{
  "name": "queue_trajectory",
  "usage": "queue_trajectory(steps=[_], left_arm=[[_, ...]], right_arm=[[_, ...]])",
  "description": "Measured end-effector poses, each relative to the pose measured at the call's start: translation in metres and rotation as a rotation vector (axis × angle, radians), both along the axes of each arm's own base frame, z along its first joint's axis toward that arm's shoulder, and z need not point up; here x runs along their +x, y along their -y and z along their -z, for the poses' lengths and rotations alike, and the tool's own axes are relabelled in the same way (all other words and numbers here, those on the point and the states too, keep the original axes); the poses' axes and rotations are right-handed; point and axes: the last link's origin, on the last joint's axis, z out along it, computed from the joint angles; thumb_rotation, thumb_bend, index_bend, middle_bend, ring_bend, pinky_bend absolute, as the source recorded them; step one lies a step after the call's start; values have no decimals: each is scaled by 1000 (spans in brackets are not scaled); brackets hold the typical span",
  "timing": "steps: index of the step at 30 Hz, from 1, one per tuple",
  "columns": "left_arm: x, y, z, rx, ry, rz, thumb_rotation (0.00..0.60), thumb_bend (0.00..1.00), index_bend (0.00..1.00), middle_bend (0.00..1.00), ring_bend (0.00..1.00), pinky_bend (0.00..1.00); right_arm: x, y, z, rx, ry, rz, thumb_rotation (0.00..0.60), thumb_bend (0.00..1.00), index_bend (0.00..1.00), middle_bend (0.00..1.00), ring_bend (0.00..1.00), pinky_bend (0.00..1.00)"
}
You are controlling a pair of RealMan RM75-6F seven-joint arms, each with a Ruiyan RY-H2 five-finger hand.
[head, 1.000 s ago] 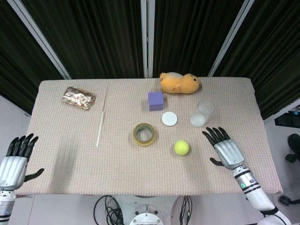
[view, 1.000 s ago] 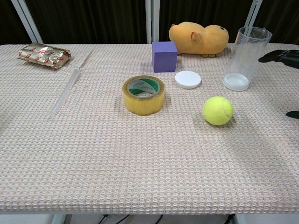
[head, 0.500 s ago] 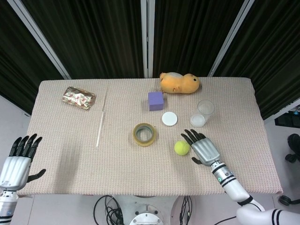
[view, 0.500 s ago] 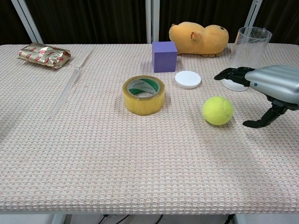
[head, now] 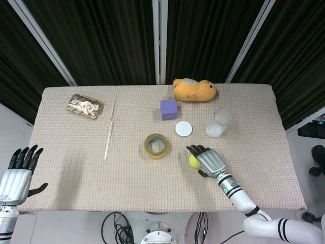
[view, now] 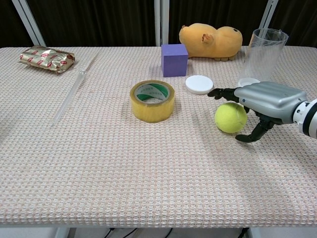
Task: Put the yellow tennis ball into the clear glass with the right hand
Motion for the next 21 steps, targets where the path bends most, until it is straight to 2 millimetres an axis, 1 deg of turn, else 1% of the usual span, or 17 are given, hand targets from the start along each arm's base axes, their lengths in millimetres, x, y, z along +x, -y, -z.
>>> queue_trajectory(steps=[7, 10, 12, 15, 19, 21], left_arm=[[-5, 0, 0, -4, 6, -19, 600, 63, 0, 0, 0, 0], [-6, 0, 0, -3, 8, -18, 600, 62, 0, 0, 0, 0], [-6, 0, 0, -3, 9, -18, 600, 63, 0, 0, 0, 0], [-6, 0, -1, -1, 11, -17, 600, 63, 0, 0, 0, 0], [-7, 1, -1, 0, 12, -18, 600, 63, 0, 0, 0, 0], [-8, 1, -1, 1, 11, -19, 600, 63, 0, 0, 0, 0]], right_arm=[[1, 2, 5, -25, -8, -18, 600, 319, 424, 415, 482, 702], [2, 2, 5, -40, 5, -32, 600, 335, 506, 473, 549, 762], [4, 2, 3, -54, 22, -44, 600, 348, 533, 491, 566, 778], [7, 3, -2, -79, 51, -60, 600, 352, 537, 494, 567, 780], [15, 8, -20, -148, 105, -99, 600, 351, 542, 493, 567, 780], [21, 12, -34, -212, 129, -132, 600, 350, 546, 494, 567, 780]])
